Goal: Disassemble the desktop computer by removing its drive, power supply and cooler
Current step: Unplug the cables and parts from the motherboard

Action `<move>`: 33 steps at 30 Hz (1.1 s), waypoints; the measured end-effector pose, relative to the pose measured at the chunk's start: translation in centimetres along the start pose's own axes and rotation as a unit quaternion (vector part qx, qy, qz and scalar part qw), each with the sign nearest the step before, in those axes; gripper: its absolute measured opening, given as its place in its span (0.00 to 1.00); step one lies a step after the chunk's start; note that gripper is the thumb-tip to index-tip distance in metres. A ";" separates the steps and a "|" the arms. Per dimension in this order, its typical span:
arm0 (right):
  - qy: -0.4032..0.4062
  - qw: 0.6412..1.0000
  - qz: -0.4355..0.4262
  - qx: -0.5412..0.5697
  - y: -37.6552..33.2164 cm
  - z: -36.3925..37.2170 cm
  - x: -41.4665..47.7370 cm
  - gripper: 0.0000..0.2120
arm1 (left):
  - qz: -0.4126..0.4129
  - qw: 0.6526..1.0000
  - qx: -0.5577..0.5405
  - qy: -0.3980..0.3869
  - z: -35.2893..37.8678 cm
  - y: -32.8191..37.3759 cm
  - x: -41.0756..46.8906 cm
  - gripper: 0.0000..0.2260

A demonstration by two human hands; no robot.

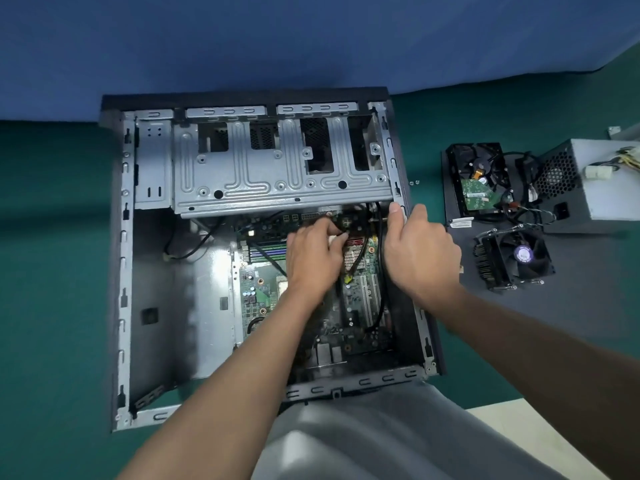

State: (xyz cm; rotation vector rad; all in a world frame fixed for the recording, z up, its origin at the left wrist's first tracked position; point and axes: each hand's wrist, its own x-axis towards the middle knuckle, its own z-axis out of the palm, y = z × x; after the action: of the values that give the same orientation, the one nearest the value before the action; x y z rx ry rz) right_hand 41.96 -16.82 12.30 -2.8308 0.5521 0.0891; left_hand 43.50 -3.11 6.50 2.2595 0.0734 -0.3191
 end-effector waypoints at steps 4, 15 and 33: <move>0.013 1.000 -0.002 -0.007 0.0 0.3 0.1 0.24 | -0.055 0.987 0.021 -0.152 -1.8 0.0 -1.0 0.09; 0.061 0.998 -0.013 -0.028 -0.4 0.0 -0.5 0.22 | -0.035 0.968 0.148 -0.200 -5.4 -0.2 -7.3 0.11; -0.354 0.771 -0.479 -0.226 -1.8 3.2 -4.9 0.09 | -0.058 0.977 0.202 0.038 -8.7 -3.0 -12.6 0.20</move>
State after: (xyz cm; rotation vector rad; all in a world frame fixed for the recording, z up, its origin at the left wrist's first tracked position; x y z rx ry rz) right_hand 38.09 -12.58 10.12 -2.7694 -1.1973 1.1259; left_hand 32.67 6.10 12.90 2.6776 0.1977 -0.3322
